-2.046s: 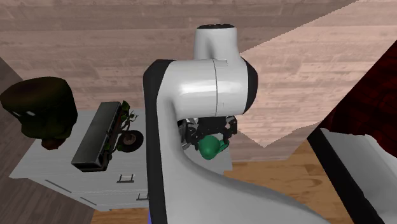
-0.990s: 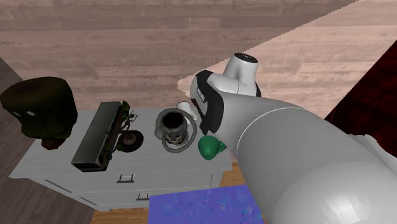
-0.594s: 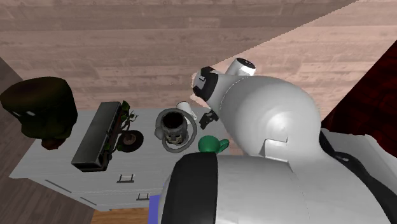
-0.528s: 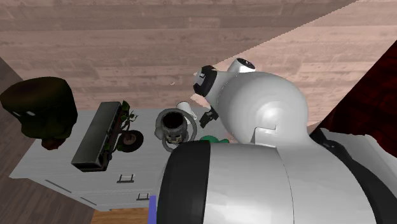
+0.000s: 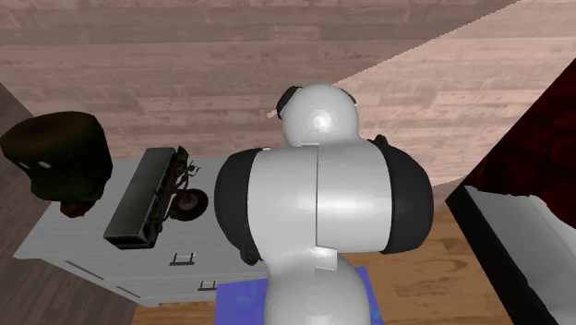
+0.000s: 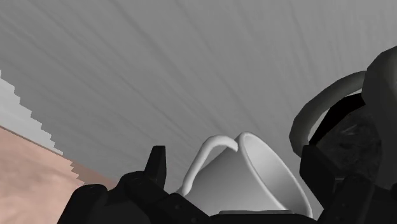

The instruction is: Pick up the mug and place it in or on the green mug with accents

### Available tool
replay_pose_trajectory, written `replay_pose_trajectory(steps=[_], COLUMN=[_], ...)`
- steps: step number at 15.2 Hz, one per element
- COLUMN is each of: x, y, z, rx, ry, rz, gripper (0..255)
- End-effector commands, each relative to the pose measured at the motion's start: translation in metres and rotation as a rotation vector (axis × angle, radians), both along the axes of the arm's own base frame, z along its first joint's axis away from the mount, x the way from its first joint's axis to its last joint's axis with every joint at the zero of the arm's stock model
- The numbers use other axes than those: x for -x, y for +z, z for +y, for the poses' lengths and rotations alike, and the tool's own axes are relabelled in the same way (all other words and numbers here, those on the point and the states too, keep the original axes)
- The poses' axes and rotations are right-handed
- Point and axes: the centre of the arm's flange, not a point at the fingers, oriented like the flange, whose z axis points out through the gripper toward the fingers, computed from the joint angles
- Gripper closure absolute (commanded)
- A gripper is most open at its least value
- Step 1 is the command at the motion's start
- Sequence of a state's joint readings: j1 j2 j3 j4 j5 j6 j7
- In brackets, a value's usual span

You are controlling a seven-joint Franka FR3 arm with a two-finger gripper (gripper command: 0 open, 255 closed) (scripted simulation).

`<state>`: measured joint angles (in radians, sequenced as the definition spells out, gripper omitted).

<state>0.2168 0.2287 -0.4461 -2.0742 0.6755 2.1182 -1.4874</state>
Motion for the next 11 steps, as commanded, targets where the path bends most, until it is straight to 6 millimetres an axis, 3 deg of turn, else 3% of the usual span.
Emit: replay_pose_trajectory(steps=[1,7,11], x=[-0.004,-0.006,-0.006], y=[-0.009,-0.036,-0.036], z=[0.005,0.018,0.018], rx=[-0.009,-0.009,-0.009], ry=[0.012,0.012,0.012], rz=[-0.008,-0.008,-0.008], gripper=[0,0,0])
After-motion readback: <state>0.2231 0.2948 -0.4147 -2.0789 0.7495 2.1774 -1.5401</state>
